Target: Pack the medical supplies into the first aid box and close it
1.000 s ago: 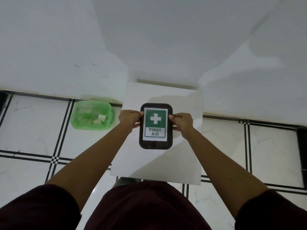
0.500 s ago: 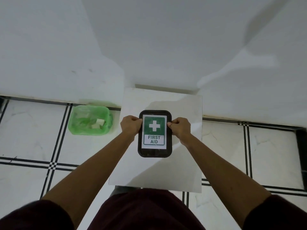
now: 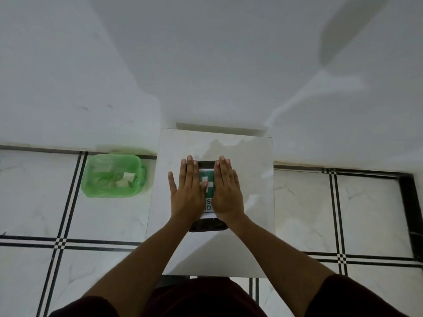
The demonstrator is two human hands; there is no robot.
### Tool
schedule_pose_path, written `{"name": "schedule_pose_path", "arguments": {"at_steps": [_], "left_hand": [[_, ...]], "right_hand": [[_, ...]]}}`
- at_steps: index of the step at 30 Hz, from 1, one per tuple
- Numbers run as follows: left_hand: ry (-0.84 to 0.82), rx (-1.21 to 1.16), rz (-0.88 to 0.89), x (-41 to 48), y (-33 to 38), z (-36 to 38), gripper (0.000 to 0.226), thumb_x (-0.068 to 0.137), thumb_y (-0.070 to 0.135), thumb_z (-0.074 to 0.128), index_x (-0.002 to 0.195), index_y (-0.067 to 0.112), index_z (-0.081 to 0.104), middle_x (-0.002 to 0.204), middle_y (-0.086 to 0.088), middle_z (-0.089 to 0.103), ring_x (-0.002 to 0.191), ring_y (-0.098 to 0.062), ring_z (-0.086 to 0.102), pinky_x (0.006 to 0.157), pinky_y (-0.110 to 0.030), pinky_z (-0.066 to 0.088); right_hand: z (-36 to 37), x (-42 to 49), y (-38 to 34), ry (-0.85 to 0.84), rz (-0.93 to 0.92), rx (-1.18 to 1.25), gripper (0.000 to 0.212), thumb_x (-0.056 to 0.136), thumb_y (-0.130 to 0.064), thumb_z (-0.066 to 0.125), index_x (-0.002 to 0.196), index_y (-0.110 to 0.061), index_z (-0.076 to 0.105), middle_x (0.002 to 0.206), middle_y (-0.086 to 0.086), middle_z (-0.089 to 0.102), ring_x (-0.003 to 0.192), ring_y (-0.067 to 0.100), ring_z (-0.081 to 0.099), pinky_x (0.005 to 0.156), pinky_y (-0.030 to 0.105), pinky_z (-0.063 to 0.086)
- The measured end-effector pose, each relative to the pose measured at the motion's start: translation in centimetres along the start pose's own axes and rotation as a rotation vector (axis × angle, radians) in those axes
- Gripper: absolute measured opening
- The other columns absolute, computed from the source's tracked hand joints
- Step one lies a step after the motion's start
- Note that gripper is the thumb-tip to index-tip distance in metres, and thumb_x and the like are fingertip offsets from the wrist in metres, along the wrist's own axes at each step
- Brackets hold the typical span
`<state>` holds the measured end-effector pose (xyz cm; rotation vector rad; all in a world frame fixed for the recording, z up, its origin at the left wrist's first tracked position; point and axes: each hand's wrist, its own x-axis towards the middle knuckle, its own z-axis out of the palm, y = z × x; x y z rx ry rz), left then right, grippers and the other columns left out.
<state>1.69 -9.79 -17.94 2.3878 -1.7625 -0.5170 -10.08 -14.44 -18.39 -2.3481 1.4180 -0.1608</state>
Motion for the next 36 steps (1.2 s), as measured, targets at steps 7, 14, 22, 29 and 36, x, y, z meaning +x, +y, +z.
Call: {"name": "schedule_pose_path", "arguments": {"at_steps": [7,14,22,29,36], "left_hand": [[0.041,0.018,0.087,0.3,-0.2,0.7,0.059,0.100,0.034,0.027,0.150,0.006,0.014,0.159,-0.013,0.013,0.148,-0.024,0.005,0.121,-0.040,0.005],[0.067,-0.024,0.095,0.5,-0.2,1.0,0.059,0.099,0.033,0.031,0.149,0.005,0.018,0.159,-0.013,0.016,0.148,-0.024,0.008,0.121,-0.040,0.010],[0.038,-0.079,0.083,0.6,-0.6,1.2,0.060,0.099,0.034,0.027,0.151,0.009,0.010,0.161,-0.006,0.008,0.149,-0.017,-0.002,0.122,-0.038,0.003],[0.019,-0.115,0.080,0.2,-0.6,0.5,0.060,0.099,0.037,0.018,0.151,0.011,0.004,0.161,-0.006,-0.001,0.148,-0.018,-0.009,0.121,-0.041,-0.001],[0.063,-0.264,-0.021,-0.6,-1.1,-2.4,0.067,0.094,0.045,0.011,0.150,0.009,0.008,0.161,-0.011,0.000,0.146,-0.018,-0.009,0.121,-0.041,0.000]], "right_hand": [[0.1,0.2,-0.1,0.001,-0.017,-0.061,0.062,0.100,-0.039,0.027,0.149,-0.002,0.017,0.158,0.016,0.020,0.148,0.028,0.013,0.120,0.040,0.019],[0.6,0.6,0.1,0.006,0.004,-0.002,0.066,0.099,-0.046,0.020,0.148,-0.002,0.017,0.156,0.019,0.025,0.146,0.030,0.019,0.118,0.035,0.018],[0.9,0.7,0.4,-0.024,-0.001,0.070,0.066,0.099,-0.042,0.025,0.149,0.000,0.014,0.159,0.016,0.013,0.149,0.026,0.004,0.121,0.032,0.008],[-0.1,0.0,0.0,-0.002,-0.010,-0.032,0.062,0.100,-0.036,0.025,0.150,-0.002,0.014,0.159,0.017,0.013,0.149,0.027,0.005,0.122,0.040,0.009],[-2.1,-0.4,-1.1,0.077,0.093,0.103,0.070,0.097,-0.048,0.003,0.149,-0.002,0.016,0.159,0.017,0.015,0.149,0.028,0.007,0.121,0.040,0.005]]}}
